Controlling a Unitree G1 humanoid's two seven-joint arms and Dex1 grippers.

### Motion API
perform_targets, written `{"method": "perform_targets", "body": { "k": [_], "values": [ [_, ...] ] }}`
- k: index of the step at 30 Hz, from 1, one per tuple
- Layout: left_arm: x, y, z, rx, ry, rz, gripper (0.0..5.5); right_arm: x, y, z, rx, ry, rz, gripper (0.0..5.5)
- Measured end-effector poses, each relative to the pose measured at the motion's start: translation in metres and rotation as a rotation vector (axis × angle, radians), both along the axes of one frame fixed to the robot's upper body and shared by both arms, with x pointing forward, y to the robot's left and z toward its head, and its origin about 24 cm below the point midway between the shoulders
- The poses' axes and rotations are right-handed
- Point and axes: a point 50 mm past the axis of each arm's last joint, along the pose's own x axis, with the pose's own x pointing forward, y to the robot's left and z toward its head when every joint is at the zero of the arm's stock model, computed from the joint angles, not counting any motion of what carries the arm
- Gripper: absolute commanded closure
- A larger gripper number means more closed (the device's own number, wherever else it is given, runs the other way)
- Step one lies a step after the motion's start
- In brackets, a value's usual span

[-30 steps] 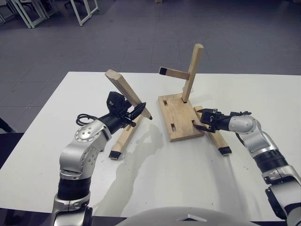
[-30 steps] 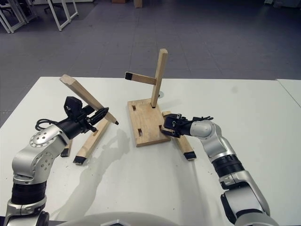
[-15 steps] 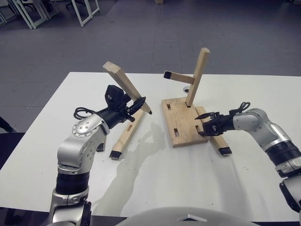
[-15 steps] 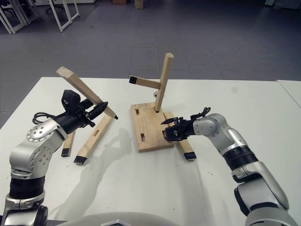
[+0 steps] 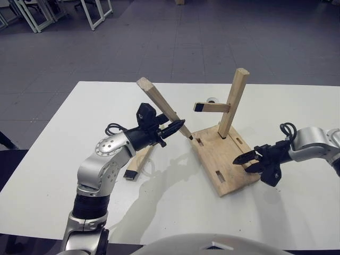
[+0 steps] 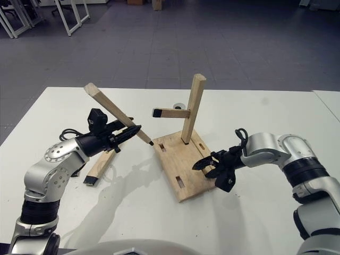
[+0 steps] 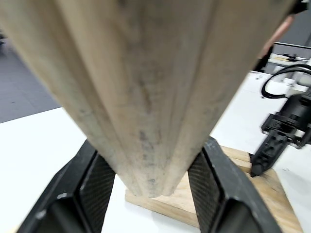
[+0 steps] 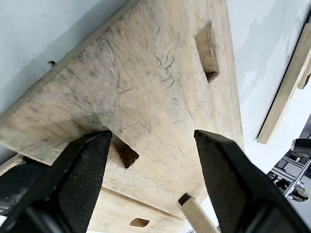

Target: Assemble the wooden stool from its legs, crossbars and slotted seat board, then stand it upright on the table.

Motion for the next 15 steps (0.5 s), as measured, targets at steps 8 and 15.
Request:
{"method": "perform_targets", "body": {
  "k": [8, 15],
  "values": [
    [0.027, -0.003, -0.011, -0.019, 0.008, -0.080, 3.46, 0.001, -0.014, -0.003, -0.019, -0.015, -0.024, 2.35],
    [0.039, -0.010, -0.020, -0.064, 0.058, -0.122, 3.46, 0.007, -0.011, -0.001, -0.022, -0.019, -0.013, 2.35]
  ]
}}
